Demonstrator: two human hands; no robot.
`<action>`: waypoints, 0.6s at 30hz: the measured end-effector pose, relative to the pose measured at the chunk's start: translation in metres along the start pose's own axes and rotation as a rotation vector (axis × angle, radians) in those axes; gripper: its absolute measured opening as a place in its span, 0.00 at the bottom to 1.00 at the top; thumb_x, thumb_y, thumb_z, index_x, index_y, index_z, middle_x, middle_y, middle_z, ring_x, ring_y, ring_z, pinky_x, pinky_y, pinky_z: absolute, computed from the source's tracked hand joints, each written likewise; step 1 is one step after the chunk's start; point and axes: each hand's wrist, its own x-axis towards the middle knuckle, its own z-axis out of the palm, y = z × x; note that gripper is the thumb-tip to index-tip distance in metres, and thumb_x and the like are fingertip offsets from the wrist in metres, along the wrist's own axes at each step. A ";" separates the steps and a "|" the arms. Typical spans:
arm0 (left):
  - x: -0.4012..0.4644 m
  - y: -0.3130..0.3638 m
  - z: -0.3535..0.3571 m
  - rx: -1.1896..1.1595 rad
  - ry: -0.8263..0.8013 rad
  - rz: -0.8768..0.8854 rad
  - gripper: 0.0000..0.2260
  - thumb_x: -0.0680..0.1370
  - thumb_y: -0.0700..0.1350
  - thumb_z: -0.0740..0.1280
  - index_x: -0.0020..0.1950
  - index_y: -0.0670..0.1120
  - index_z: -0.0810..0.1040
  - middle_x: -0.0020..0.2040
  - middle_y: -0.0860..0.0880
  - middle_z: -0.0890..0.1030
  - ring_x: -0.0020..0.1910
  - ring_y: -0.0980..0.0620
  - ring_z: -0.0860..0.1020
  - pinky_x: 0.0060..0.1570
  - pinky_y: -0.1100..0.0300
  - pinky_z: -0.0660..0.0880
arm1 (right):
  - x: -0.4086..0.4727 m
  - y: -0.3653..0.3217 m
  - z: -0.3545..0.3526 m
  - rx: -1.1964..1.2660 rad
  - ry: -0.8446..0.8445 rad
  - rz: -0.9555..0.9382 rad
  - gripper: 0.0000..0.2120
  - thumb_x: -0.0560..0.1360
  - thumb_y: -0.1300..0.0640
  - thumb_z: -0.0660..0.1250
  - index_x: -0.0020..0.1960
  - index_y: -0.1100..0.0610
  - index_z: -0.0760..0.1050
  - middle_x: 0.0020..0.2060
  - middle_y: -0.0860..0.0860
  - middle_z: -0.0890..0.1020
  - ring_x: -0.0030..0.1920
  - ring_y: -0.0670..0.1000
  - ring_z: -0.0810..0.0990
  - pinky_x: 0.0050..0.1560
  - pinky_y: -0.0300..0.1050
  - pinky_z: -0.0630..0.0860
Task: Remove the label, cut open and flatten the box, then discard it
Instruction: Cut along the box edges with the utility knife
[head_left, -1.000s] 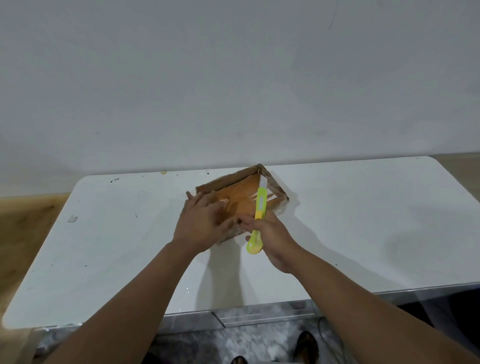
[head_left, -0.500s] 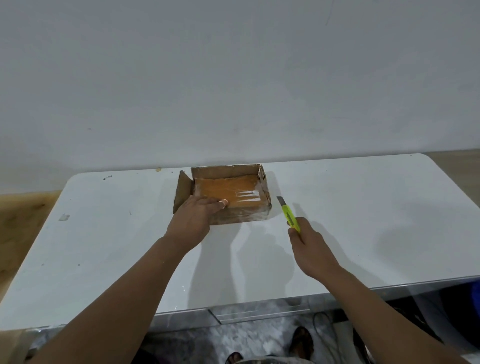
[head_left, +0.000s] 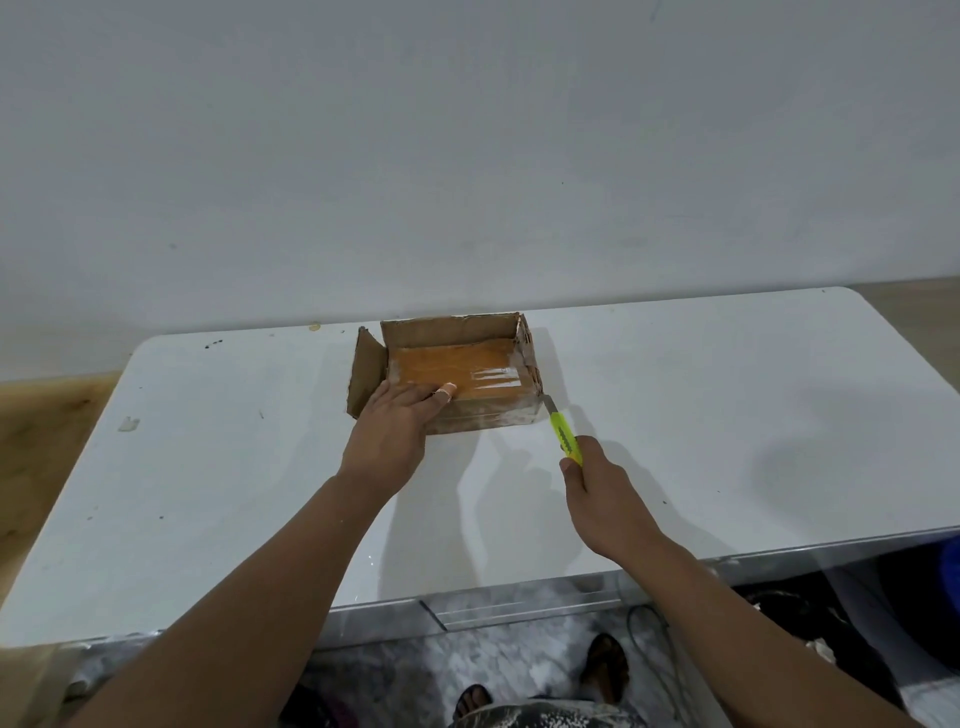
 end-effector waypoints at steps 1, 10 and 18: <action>0.001 0.000 0.001 -0.009 -0.007 -0.010 0.23 0.79 0.33 0.64 0.72 0.50 0.73 0.66 0.49 0.79 0.68 0.44 0.74 0.72 0.45 0.61 | 0.000 -0.001 0.000 -0.010 0.000 0.000 0.08 0.83 0.54 0.53 0.58 0.57 0.65 0.31 0.52 0.72 0.26 0.50 0.70 0.27 0.43 0.63; 0.002 -0.003 0.004 -0.025 -0.002 -0.014 0.23 0.79 0.33 0.63 0.72 0.50 0.74 0.67 0.49 0.79 0.69 0.44 0.73 0.73 0.45 0.60 | 0.010 -0.012 0.008 -0.114 -0.006 0.052 0.06 0.83 0.56 0.54 0.55 0.59 0.64 0.38 0.54 0.74 0.32 0.53 0.73 0.28 0.44 0.62; 0.005 -0.004 0.002 -0.030 -0.037 -0.020 0.24 0.80 0.33 0.60 0.74 0.51 0.71 0.68 0.49 0.78 0.70 0.43 0.71 0.75 0.44 0.56 | 0.024 -0.017 0.025 -0.133 -0.175 0.232 0.05 0.78 0.62 0.56 0.54 0.60 0.64 0.47 0.57 0.76 0.43 0.56 0.76 0.38 0.45 0.70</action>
